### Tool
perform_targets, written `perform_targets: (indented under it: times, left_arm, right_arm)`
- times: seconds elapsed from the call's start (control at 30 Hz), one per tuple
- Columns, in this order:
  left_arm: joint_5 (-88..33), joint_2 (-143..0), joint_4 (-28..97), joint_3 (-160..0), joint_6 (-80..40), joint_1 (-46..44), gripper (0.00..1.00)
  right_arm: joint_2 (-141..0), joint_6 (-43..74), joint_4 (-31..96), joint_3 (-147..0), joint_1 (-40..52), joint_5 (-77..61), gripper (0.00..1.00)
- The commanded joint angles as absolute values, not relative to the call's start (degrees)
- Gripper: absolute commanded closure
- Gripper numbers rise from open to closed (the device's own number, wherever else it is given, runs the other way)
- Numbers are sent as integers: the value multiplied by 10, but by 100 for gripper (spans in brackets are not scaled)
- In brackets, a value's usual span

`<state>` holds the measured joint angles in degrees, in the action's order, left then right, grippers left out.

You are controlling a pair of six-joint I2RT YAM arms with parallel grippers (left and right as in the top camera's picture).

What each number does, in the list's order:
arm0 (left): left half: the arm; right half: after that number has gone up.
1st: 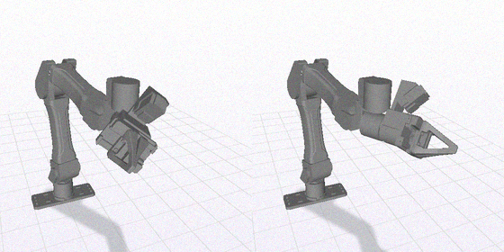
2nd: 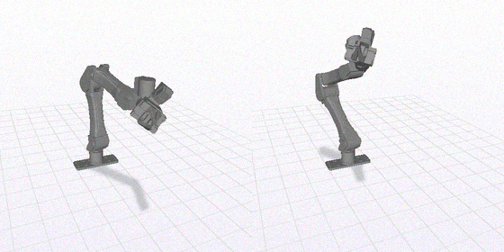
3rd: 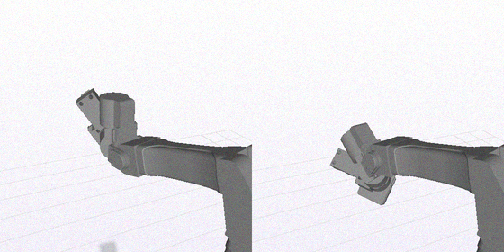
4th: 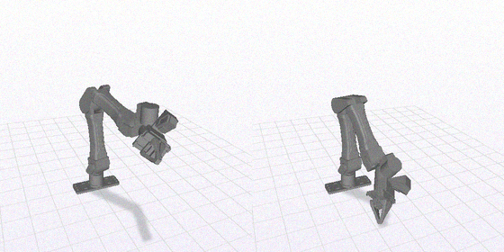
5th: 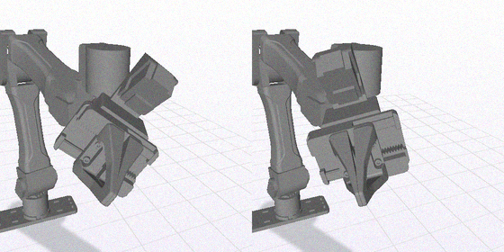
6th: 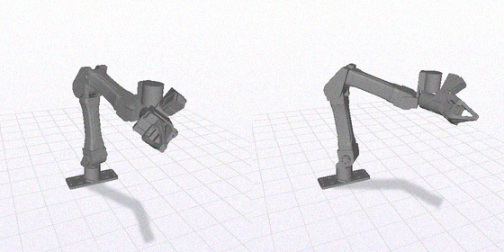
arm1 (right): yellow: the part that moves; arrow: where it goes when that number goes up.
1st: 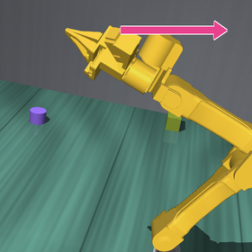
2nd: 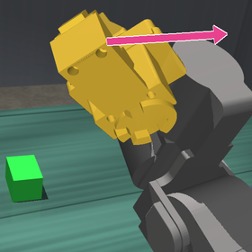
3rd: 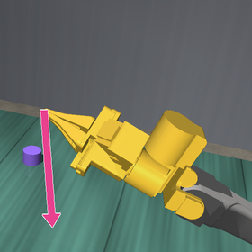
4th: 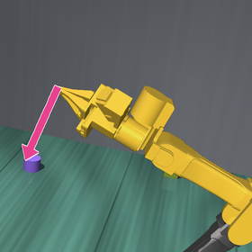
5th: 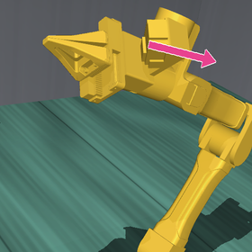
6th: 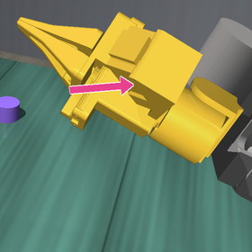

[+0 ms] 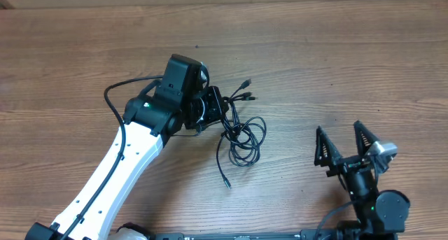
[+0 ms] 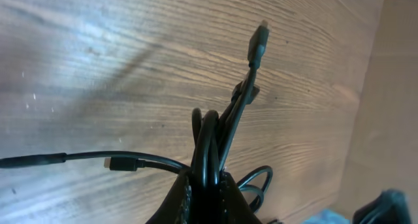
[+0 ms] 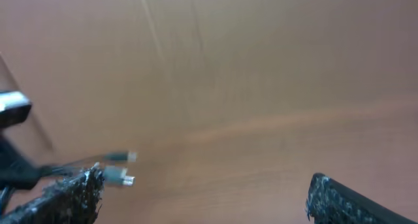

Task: Untangle cables
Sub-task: 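Lift the bundle with the left gripper and raise the right arm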

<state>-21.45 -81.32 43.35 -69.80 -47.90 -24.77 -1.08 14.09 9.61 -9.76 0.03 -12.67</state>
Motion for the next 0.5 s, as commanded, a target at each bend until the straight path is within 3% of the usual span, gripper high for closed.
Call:
perform_targets:
  times: [0.0,0.27,0.47]
  left_arm:
    - [-218,-801,446,-714,-586,-250,96]
    - [-189,-801,477,-714,-682,-250,96]
    - [-189,-801,505,-714,-682,-250,96]
  right_arm:
    - [-30,167,168,-198,-1,-156,0]
    - [-174,167,373,-407,-1,-223,0]
    - [-277,168,392,-470,-1,-393,0]
